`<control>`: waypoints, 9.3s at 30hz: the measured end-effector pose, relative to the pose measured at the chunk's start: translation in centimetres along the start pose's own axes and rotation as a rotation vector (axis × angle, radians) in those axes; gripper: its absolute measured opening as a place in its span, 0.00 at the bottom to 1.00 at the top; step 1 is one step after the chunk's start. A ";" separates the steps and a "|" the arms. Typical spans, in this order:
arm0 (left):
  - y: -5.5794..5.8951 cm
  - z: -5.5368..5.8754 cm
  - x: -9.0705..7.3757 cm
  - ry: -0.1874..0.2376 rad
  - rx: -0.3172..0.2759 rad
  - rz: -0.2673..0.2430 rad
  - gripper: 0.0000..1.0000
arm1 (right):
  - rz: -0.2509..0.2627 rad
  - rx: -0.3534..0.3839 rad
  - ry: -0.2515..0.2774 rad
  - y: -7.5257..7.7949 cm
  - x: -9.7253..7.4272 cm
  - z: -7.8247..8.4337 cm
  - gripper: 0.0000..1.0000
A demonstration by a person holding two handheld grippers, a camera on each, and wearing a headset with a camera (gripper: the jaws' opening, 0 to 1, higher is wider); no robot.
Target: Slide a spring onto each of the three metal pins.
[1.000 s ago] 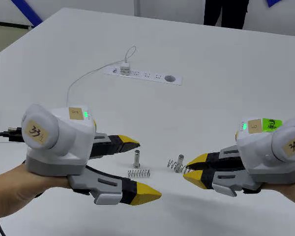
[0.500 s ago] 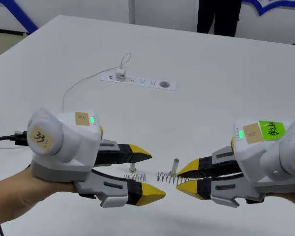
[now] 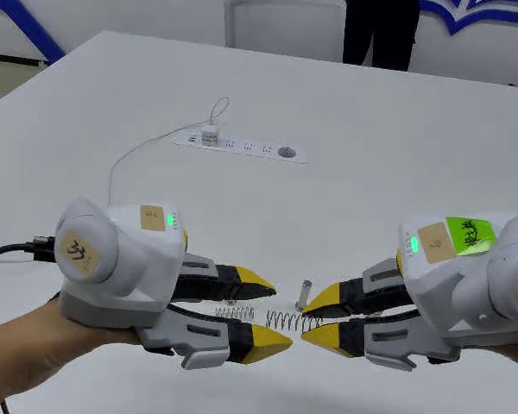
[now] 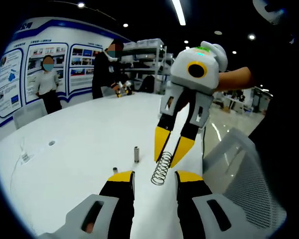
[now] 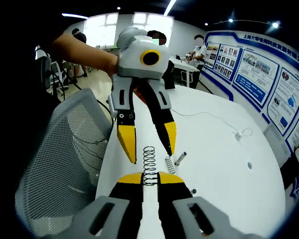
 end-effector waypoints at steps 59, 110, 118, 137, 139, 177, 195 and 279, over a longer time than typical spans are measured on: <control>0.9 -0.1 0.3 -0.052 0.178 0.055 0.10 | -0.074 -0.008 0.101 0.0 -1.0 -1.4 0.11; -2.2 1.4 -2.1 -0.023 0.026 -0.068 0.33 | 0.006 0.116 0.226 3.5 -0.4 -4.8 0.10; -3.5 1.5 -3.4 -0.020 0.000 -0.135 0.46 | 0.071 0.169 0.218 5.9 -0.6 -3.4 0.10; -5.2 3.6 -4.0 -0.089 -0.044 -0.234 0.78 | 0.204 0.310 0.114 10.3 0.9 2.5 0.11; -5.3 3.6 -4.1 -0.090 -0.048 -0.240 0.81 | 0.215 0.348 0.119 10.7 1.0 2.8 0.11; -5.9 4.7 -5.8 -0.095 -0.102 -0.307 0.87 | 0.194 0.334 -0.011 10.0 6.5 7.4 0.11; -6.1 5.2 -5.9 -0.108 -0.111 -0.311 0.86 | 0.186 0.315 -0.063 9.6 7.3 8.5 0.12; -6.3 6.3 -6.9 -0.126 -0.139 -0.342 0.84 | 0.033 0.225 -0.170 5.4 15.0 5.9 0.17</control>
Point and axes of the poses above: the centre of the closed fingertips' face, and the gripper's own axes: x roughly forward along the fingers, y roughly to its right, z roughly out of its underside, the point moved 2 cm from there along -x, roughly backward along the fingers, and after that the axes turned 5 degrees about x, right-handed, at the moved point
